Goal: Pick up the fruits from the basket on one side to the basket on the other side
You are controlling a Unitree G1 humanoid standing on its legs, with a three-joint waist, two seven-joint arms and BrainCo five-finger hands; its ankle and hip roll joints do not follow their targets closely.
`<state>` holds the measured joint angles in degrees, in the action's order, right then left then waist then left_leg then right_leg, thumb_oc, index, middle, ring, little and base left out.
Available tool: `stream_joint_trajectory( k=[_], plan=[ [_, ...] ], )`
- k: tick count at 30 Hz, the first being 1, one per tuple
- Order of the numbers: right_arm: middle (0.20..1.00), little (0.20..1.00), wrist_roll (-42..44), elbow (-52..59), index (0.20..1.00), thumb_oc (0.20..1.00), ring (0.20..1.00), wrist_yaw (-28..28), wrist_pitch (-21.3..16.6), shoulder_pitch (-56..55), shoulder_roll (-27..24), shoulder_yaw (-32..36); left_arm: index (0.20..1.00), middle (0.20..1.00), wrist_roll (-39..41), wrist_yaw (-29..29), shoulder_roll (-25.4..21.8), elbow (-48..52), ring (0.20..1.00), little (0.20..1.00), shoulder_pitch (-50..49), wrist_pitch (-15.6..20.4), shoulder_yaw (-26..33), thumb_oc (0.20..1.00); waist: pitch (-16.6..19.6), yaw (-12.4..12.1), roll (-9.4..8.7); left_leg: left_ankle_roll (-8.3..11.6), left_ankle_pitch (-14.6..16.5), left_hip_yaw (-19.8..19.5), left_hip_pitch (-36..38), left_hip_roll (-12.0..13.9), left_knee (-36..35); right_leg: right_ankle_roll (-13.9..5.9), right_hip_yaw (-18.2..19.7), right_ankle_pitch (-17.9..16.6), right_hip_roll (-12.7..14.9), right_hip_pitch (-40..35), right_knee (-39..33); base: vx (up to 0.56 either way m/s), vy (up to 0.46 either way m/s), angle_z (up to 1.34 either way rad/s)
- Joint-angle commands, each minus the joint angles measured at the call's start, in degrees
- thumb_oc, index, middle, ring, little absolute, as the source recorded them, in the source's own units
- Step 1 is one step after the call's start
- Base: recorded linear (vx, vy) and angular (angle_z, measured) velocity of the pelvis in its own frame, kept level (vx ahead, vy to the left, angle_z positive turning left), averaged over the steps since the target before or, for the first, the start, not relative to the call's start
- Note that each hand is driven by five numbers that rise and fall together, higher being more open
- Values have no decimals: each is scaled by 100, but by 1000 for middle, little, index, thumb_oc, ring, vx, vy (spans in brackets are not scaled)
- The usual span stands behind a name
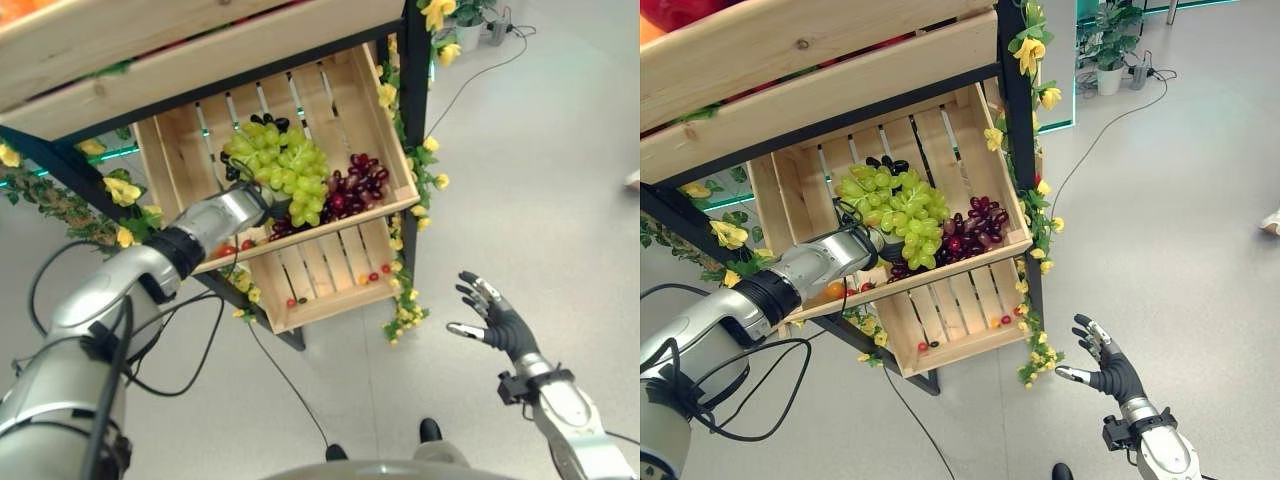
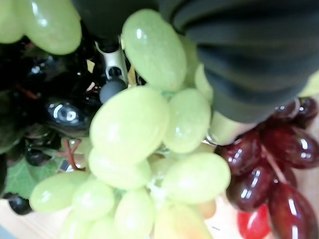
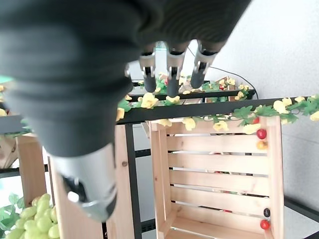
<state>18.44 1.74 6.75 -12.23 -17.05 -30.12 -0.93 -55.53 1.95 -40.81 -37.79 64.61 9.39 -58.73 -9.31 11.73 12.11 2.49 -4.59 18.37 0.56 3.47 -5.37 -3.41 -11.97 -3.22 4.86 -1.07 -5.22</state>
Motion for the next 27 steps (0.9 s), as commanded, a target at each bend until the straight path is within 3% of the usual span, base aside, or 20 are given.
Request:
stream_joint_trajectory(
  k=[1, 3, 4, 5, 7, 11, 27],
  plan=[
    [1000, 1000, -151, 426, 1000, 1000, 1000, -73, -448, 197, 184, 40, 1000, 1000, 214, -316, -734, -326, 1000, 1000, 5, -575, 1027, 1000, -39, -81, -533, 315, 245, -157, 422, 139, 37, -700, -319, 225, 424, -246, 22, -17, -21, 6],
    [1000, 1000, -178, 422, 1000, 1000, 1000, -117, -411, 170, 255, 107, 1000, 1000, 1207, -269, -592, -188, 1000, 1000, -736, -818, 2118, 1000, -25, -153, -574, 309, 244, -206, 415, 140, 37, -678, -371, 241, 429, -275, 22, 8, -21, 12],
    [1000, 1000, -167, 366, 1000, 1000, 1000, -149, -279, 149, 448, 139, 1000, 1000, 2655, -412, -316, -508, 1000, 1000, -1365, -1081, 3367, 1000, -10, -224, -621, 300, 262, -242, 446, 138, 37, -651, -398, 270, 425, -326, 22, 6, -10, 12],
    [1000, 1000, -165, 368, 1000, 1000, 1000, -151, -277, 152, 424, 126, 1000, 1000, 2656, -413, -321, -493, 1000, 1000, -1399, -1081, 3402, 1000, 8, -201, -602, 296, 240, -247, 415, 140, 37, -645, -402, 249, 424, -298, 22, 18, -5, 5],
    [1000, 1000, -150, 272, 1000, 1000, 1000, -159, -158, 167, 605, 90, 1000, 1000, 3521, -635, 7, -558, 1000, 1000, -1831, -1233, 4049, 1000, 30, -233, -625, 287, 251, -282, 437, 132, 37, -613, -440, 260, 414, -337, 22, 17, -1, 10],
    [1000, 1000, -147, 249, 1000, 1000, 1000, -165, 1, 237, 618, 70, 1000, 1000, 4004, -705, 99, -1022, 1000, 1000, -1624, -1321, 4138, 1000, 83, -227, -649, 283, 258, -309, 442, 137, 37, -595, -472, 266, 388, -363, 22, 17, -2, 10],
    [1000, 1000, -77, 232, 1000, 1000, 1000, -66, -10, 216, 508, -2, 1000, 1000, 3472, -599, -188, -1409, 1000, 1000, -1584, -1298, 3880, 1000, 148, -309, -728, 311, 269, -305, 491, 189, 37, -581, -541, 323, 340, -430, 22, 0, 0, 0]
  ],
)
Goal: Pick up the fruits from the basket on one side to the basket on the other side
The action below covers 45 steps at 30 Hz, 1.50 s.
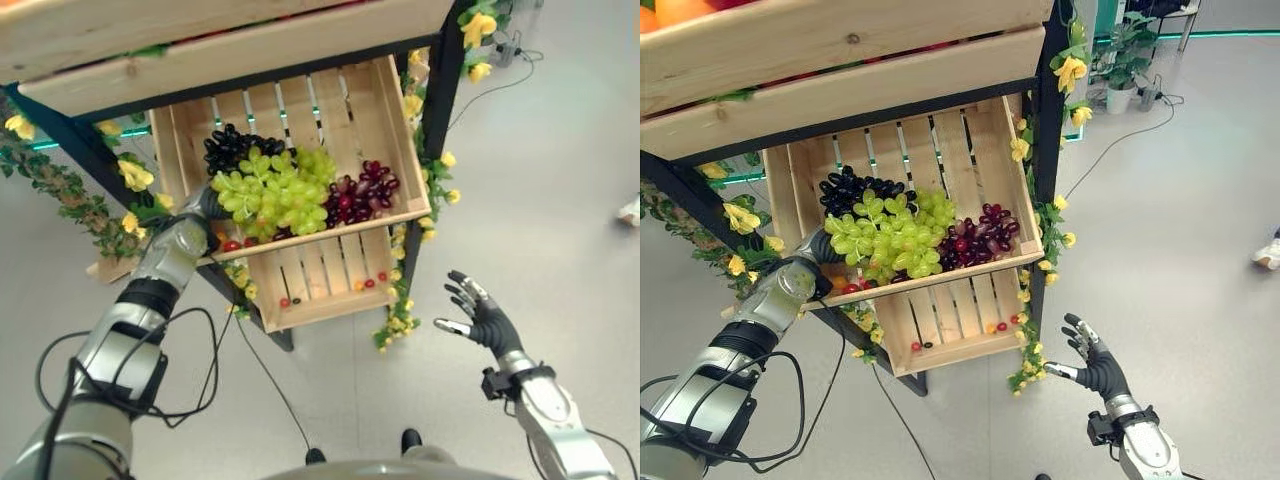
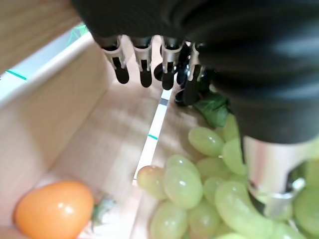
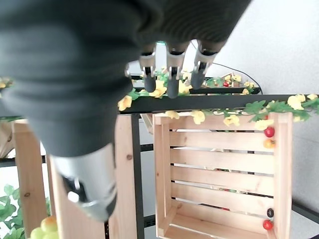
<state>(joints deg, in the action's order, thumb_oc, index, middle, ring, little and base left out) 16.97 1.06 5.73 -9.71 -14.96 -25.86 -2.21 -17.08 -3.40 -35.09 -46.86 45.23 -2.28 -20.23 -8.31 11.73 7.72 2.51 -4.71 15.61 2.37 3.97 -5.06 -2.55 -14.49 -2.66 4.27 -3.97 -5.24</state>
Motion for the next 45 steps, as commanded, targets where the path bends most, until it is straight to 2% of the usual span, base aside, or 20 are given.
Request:
stream_joint_trajectory(
  k=[1, 4, 6, 9, 13, 20, 26, 34, 36, 37, 38, 39, 41, 42, 45],
  plan=[
    [1000, 1000, 74, 282, 1000, 1000, 1000, 41, -272, 5, 84, 127, 1000, 1000, -452, -67, -791, -486, 1000, 1000, 370, -127, 5, 1000, 52, -320, -289, 311, 280, -32, 312, 142, 6, -666, -295, 270, 399, -148, 24, 0, 0, 0],
    [1000, 1000, 72, 296, 1000, 1000, 1000, 73, -335, -13, 43, 129, 1000, 1000, -1036, -88, -1004, -117, 1000, 1000, 480, -53, -274, 1000, 47, -329, -288, 318, 292, -35, 323, 145, 6, -670, -321, 281, 392, -156, 24, 0, 0, 0],
    [1000, 1000, 97, 274, 1000, 1000, 1000, 56, -387, 25, 21, 91, 1000, 1000, -1092, -306, -1002, -26, 1000, 1000, 523, 16, -290, 1000, 33, -320, -284, 322, 283, -33, 317, 145, 6, -673, -328, 283, 393, -153, 24, -7, 2, 2],
    [1000, 1000, 133, 278, 1000, 1000, 1000, 46, -484, 33, -57, 92, 1000, 1000, -1721, -477, -1286, 711, 1000, 1000, 652, 118, -573, 1000, 24, -314, -257, 324, 294, -26, 320, 138, 6, -687, -334, 285, 402, -160, 24, 0, 0, 0],
    [1000, 1000, 149, 229, 1000, 1000, 1000, -42, -535, 88, -140, 101, 1000, 1000, -2080, -503, -1444, 1410, 1000, 1000, 900, 231, -872, 1000, 12, -302, -215, 324, 300, -59, 309, 130, 6, -699, -351, 277, 421, -157, 24, 0, 0, 0],
    [1000, 1000, 106, 220, 1000, 1000, 1000, -79, -552, 104, -149, 124, 1000, 1000, -2147, -566, -1464, 2048, 1000, 1000, 1134, 337, -934, 1000, 32, -308, -193, 314, 313, -76, 316, 119, 6, -706, -363, 277, 435, -165, 24, 0, 1, 1],
    [1000, 1000, 122, 209, 1000, 1000, 1000, -99, -569, 84, -165, 200, 1000, 1000, -2230, -650, -1392, 2199, 1000, 1000, 1204, 343, -888, 1000, 50, -306, -172, 309, 333, -81, 336, 121, 6, -703, -396, 281, 433, -187, 24, 0, 0, 0],
    [1000, 1000, 92, 164, 1000, 1000, 1000, -151, -568, 92, -124, 262, 1000, 1000, -1931, -641, -1356, 2888, 1000, 1000, 970, 453, -515, 1000, 64, -347, -191, 305, 349, -94, 331, 131, 6, -699, -416, 281, 425, -183, 24, 0, 0, 0],
    [1000, 1000, 60, 152, 1000, 1000, 1000, -167, -558, 84, -91, 284, 1000, 1000, -1678, -661, -1302, 3229, 1000, 1000, 755, 542, -282, 1000, 74, -366, -206, 301, 354, -113, 327, 134, 6, -686, -425, 286, 420, -188, 24, 0, 0, 0],
    [1000, 1000, 11, 155, 1000, 1000, 1000, -195, -548, 84, -63, 322, 1000, 1000, -1248, -646, -1127, 3586, 1000, 1000, 458, 701, -63, 1000, 73, -390, -236, 299, 354, -137, 326, 141, 6, -670, -433, 288, 423, -195, 24, 0, 0, 0],
    [1000, 1000, 9, 157, 1000, 1000, 1000, -196, -547, 77, -75, 319, 1000, 1000, -1236, -631, -1131, 3615, 1000, 1000, 422, 700, -32, 1000, 78, -384, -225, 300, 355, -138, 327, 141, 6, -670, -433, 289, 423, -197, 24, 5, -21, 6],
    [1000, 1000, -10, 149, 1000, 1000, 1000, -270, -552, 96, 12, 431, 1000, 1000, -561, -433, -1031, 4034, 1000, 1000, 23, 925, 218, 1000, 87, -407, -254, 295, 356, -160, 335, 149, 6, -651, -427, 296, 418, -209, 24, 6, -11, 7],
    [1000, 1000, -11, 152, 1000, 1000, 1000, -271, -552, 91, -3, 419, 1000, 1000, -541, -403, -1045, 4086, 1000, 1000, -35, 917, 268, 1000, 93, -394, -244, 295, 358, -158, 338, 150, 6, -651, -424, 297, 418, -210, 24, 5, -10, 7],
    [1000, 1000, -46, 123, 1000, 1000, 1000, -347, -561, 124, 79, 491, 1000, 1000, -57, -283, -944, 4397, 1000, 1000, -338, 1080, 423, 1000, 104, -408, -271, 294, 359, -167, 353, 154, 6, -633, -421, 305, 403, -224, 24, 10, -13, 5],
    [1000, 1000, -116, 150, 1000, 1000, 1000, -384, -578, 123, 94, 564, 1000, 1000, -19, -100, -992, 4930, 1000, 1000, -708, 1228, 503, 1000, 125, -411, -315, 299, 364, -179, 374, 174, 6, -604, -407, 320, 370, -248, 24, 6, -27, 4]
  ],
)
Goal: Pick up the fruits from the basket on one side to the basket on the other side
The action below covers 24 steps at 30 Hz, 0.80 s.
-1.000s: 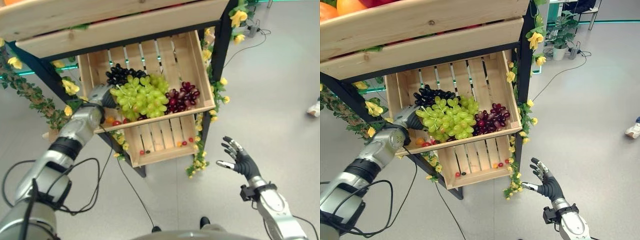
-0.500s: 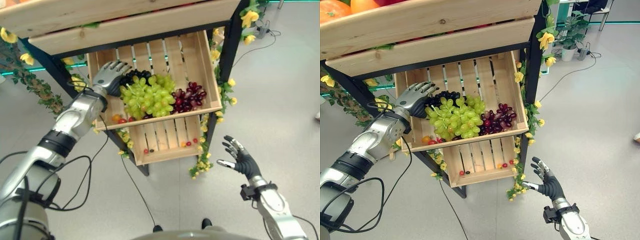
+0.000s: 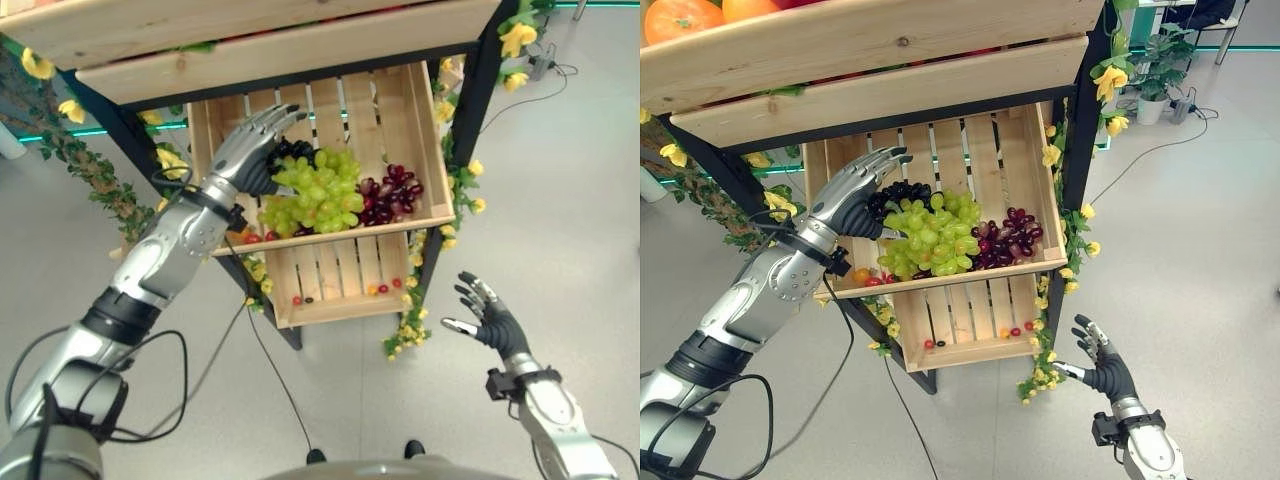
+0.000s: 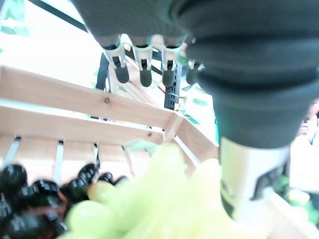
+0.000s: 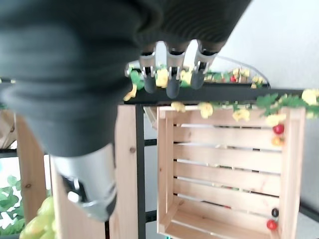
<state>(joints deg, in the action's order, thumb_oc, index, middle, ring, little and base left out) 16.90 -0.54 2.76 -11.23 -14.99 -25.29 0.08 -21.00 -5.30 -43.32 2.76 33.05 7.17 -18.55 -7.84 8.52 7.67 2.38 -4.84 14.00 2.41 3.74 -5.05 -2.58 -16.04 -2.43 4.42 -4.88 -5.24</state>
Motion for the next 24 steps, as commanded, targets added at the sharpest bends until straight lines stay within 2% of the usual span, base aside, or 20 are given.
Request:
stream_joint_trajectory(
  k=[1, 3, 9, 12, 14, 15, 16, 18, 19, 21, 23, 24],
  plan=[
    [1000, 1000, -130, 322, 1000, 1000, 1000, -102, -421, 94, 36, 399, 1000, 1000, 583, 275, -261, 143, 1000, 1000, 350, 326, 392, 1000, 80, -97, -320, 315, 378, -18, 381, 210, 5, -593, -247, 299, 347, -162, 24, 0, 0, 0],
    [1000, 1000, -135, 289, 1000, 1000, 1000, -116, -392, 59, 53, 538, 1000, 1000, 1096, 794, -669, 583, 1000, 1000, 162, 419, 392, 1000, 105, -133, -330, 323, 366, -22, 394, 234, 5, -584, -242, 295, 324, -173, 24, -5, -16, 0],
    [1000, 1000, -172, 280, 1000, 1000, 1000, -90, -421, 7, 107, 631, 1000, 1000, 1953, 1174, -1385, 1283, 1000, 1000, -333, 570, 678, 1000, 105, -215, -377, 365, 323, -24, 391, 287, 5, -552, -234, 298, 273, -167, 24, 0, 0, 0],
    [1000, 1000, -145, 275, 1000, 1000, 1000, -64, -433, -3, 120, 668, 1000, 1000, 2459, 1388, -1631, 1623, 1000, 1000, -724, 633, 873, 1000, 108, -258, -381, 381, 315, -42, 388, 304, 5, -537, -247, 312, 253, -177, 24, 0, 0, 0],
    [1000, 1000, -133, 251, 1000, 1000, 1000, -59, -434, 14, 137, 683, 1000, 1000, 3000, 1559, -1636, 1797, 1000, 1000, -1040, 652, 998, 1000, 113, -276, -386, 390, 306, -72, 402, 313, 5, -520, -248, 331, 231, -207, 24, 0, 0, 0],
    [1000, 1000, -103, 247, 1000, 1000, 1000, -82, -458, 42, 170, 701, 1000, 1000, 3395, 1621, -1513, 1858, 1000, 1000, -1229, 652, 1055, 1000, 113, -279, -390, 399, 296, -86, 412, 325, 5, -496, -250, 352, 212, -222, 24, 0, 0, 0],
    [1000, 1000, -103, 247, 1000, 1000, 1000, -82, -459, 39, 163, 698, 1000, 1000, 3413, 1632, -1513, 1866, 1000, 1000, -1248, 652, 1075, 1000, 114, -273, -384, 401, 297, -87, 414, 327, 5, -494, -252, 353, 210, -224, 24, 0, 0, 0],
    [1000, 1000, -67, 223, 1000, 1000, 1000, -129, -482, 107, 185, 734, 1000, 1000, 3872, 1708, -1087, 1913, 1000, 1000, -1555, 599, 1082, 1000, 113, -252, -396, 411, 294, -100, 438, 355, 5, -457, -256, 390, 167, -250, 24, -11, -24, 4],
    [1000, 1000, -67, 223, 1000, 1000, 1000, -129, -482, 108, 182, 733, 1000, 1000, 3872, 1709, -1086, 1916, 1000, 1000, -1560, 597, 1088, 1000, 113, -250, -394, 411, 294, -101, 439, 355, 5, -457, -256, 390, 167, -251, 24, -15, -31, 4],
    [1000, 1000, -4, 226, 1000, 1000, 1000, -177, -500, 157, 241, 717, 1000, 1000, 4365, 1591, -352, 1756, 1000, 1000, -1863, 598, 1092, 1000, 96, -218, -422, 413, 288, -103, 473, 384, 5, -413, -231, 418, 127, -283, 24, -9, -37, 4],
    [1000, 1000, 51, 241, 1000, 1000, 1000, -231, -512, 199, 293, 763, 1000, 1000, 4470, 1566, 261, 1776, 1000, 1000, -2091, 603, 1081, 1000, 102, -177, -454, 414, 277, -118, 464, 419, 22, -357, -193, 461, 74, -294, 24, -6, -54, 1],
    [1000, 1000, 81, 287, 1000, 1000, 1000, -295, -527, 212, 354, 780, 1000, 1000, 4860, 1530, 963, 1554, 1000, 1000, -2374, 571, 1014, 1000, 87, -108, -514, 411, 290, -118, 496, 463, 67, -292, -109, 524, 6, -320, 52, 1, -47, 0]
  ],
)
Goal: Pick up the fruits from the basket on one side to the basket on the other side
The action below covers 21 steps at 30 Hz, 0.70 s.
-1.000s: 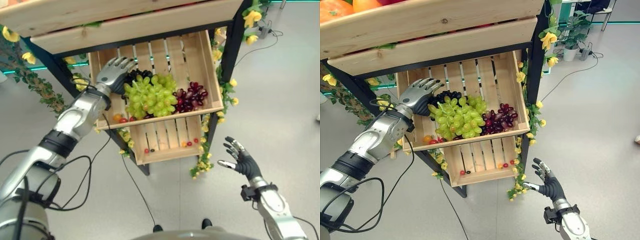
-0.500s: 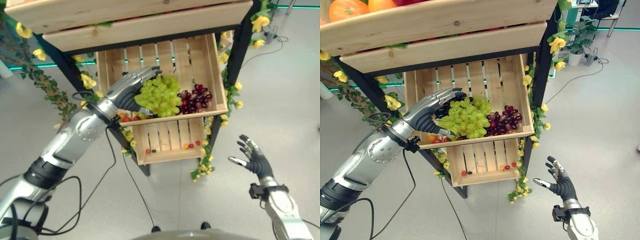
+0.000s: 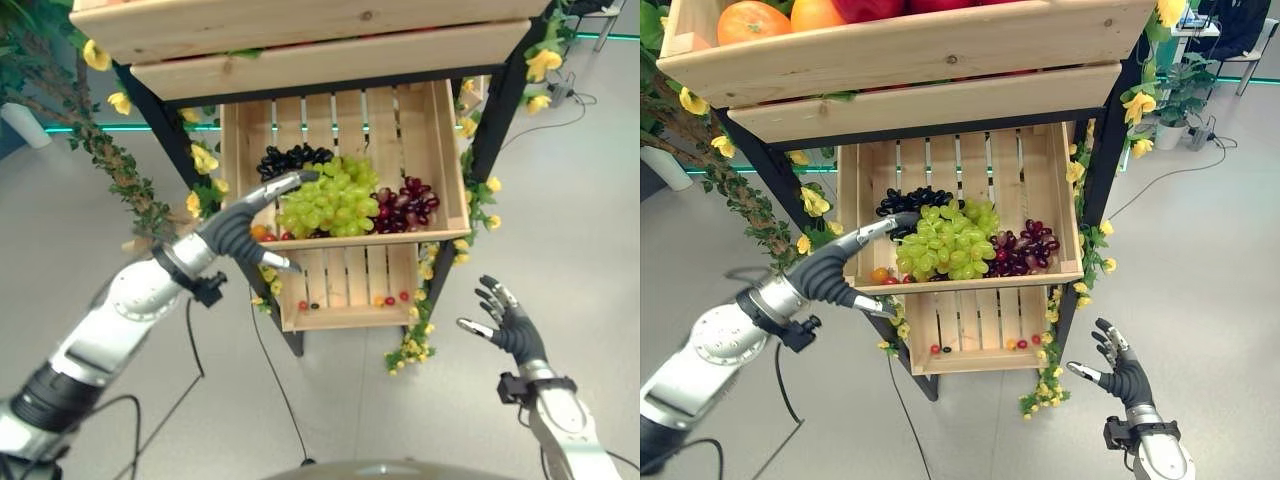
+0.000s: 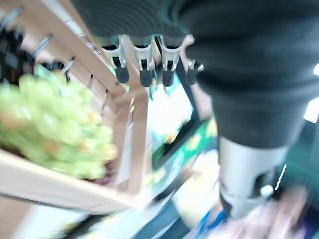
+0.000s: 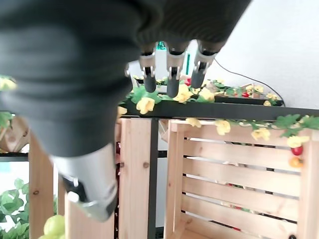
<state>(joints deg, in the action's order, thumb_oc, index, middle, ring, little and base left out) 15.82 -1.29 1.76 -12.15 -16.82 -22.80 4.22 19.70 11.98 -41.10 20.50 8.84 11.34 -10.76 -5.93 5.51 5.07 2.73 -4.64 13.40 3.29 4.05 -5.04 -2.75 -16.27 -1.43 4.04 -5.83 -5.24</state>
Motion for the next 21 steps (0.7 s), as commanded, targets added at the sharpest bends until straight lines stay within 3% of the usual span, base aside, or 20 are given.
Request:
stream_joint_trajectory(
  k=[1, 3, 5, 7, 8, 9, 12, 15, 17, 18, 19, 21],
  plan=[
    [1000, 1000, 190, 365, 1000, 1000, 1000, -196, -434, 388, 91, 369, 1000, 1000, 788, -194, 757, -228, 1000, 1000, 46, 158, 234, 1000, -97, 192, -239, 379, 270, -55, 406, 436, 64, -272, -83, 426, 41, -221, 54, 2, -49, -2],
    [1000, 1000, 174, 357, 1000, 1000, 1000, -338, -482, 513, 120, 405, 1000, 1000, 827, -318, 1245, -388, 1000, 1000, -128, 202, 184, 1000, -136, 222, -323, 338, 436, -122, 418, 398, 314, -219, 55, 483, -5, -240, 94, -15, -41, -5],
    [1000, 1000, 128, 300, 1000, 1000, 1000, -562, -580, 775, 72, 422, 1000, 1000, 623, -546, 1521, -547, 1000, 1000, -70, 307, 153, 1000, -267, 186, -433, 321, 690, -626, 165, 221, 1020, -157, 287, 488, -11, -113, 255, -76, -21, -38],
    [1000, 1000, 62, 208, 1000, 1000, 1000, -698, -635, 1218, 6, 246, 1000, 1000, 519, -707, 1673, -665, 1000, 1000, -135, 406, 134, 1000, -334, 0, -485, 130, 902, -1628, -22, -346, 1284, -155, 773, 368, -27, 236, 504, -113, 58, -108],
    [1000, 1000, 25, 75, 1000, 1000, 1000, -764, -665, 1513, -20, 118, 1000, 1000, 306, -788, 1657, -642, 1000, 1000, -213, 471, 182, 1000, -323, -178, -517, -67, 1072, -2437, -121, -794, 1373, -208, 1205, 266, -35, 511, 672, -105, 105, -141],
    [1000, 1000, 10, 56, 1000, 1000, 1000, -765, -699, 1669, -52, 42, 1000, 1000, 186, -814, 1597, -609, 1000, 1000, -251, 568, 276, 1000, -349, -222, -542, -162, 1208, -2736, -108, -918, 1457, -257, 1565, 229, -89, 598, 735, -90, 147, -258],
    [1000, 1000, 4, 69, 1000, 1000, 1000, -616, -692, 1624, -61, 60, 1000, 1000, 323, -728, 1702, -725, 1000, 1000, -291, 705, 297, 1000, -226, -44, -604, -270, 1213, -2281, 70, -752, 986, -416, 1905, 31, -48, 811, 628, -99, 192, -207],
    [1000, 1000, -62, 103, 1000, 1000, 1000, -675, -673, 1662, 39, 183, 1000, 1000, -2, -761, 1566, -624, 1000, 1000, -255, 743, 265, 1000, -220, 132, -688, -391, 1110, -1858, 109, -794, 667, -814, 2241, -330, 47, 1260, 621, -149, 237, -120],
    [1000, 1000, -133, 24, 1000, 1000, 1000, -734, -678, 1713, 87, 239, 1000, 1000, -46, -765, 1452, -596, 1000, 1000, -252, 768, 284, 1000, -250, 202, -757, -441, 1062, -1377, 119, -783, 429, -1028, 2418, -529, 79, 1492, 551, -230, 196, -131],
    [1000, 1000, -213, -16, 1000, 1000, 1000, -783, -664, 1785, 181, 196, 1000, 1000, -121, -827, 1389, -673, 1000, 1000, -286, 800, 356, 1000, -321, 75, -818, -464, 983, -986, 69, -751, 361, -1052, 2075, -642, 237, 1735, 530, -186, 113, -172],
    [1000, 1000, -216, -17, 1000, 1000, 1000, -785, -662, 1784, 187, 197, 1000, 1000, -121, -828, 1384, -676, 1000, 1000, -285, 800, 353, 1000, -298, 58, -804, -471, 1021, -978, 82, -741, 346, -1061, 2084, -606, 223, 1731, 521, -215, 63, -176],
    [1000, 1000, -306, -9, 1000, 1000, 1000, -818, -646, 1810, 216, 142, 1000, 1000, -285, -952, 1311, -697, 1000, 1000, -370, 789, 489, 1000, -376, -135, -753, -457, 999, -635, -2, -584, 457, -888, 935, -308, 503, 1764, 824, -170, 67, -145]
  ],
)
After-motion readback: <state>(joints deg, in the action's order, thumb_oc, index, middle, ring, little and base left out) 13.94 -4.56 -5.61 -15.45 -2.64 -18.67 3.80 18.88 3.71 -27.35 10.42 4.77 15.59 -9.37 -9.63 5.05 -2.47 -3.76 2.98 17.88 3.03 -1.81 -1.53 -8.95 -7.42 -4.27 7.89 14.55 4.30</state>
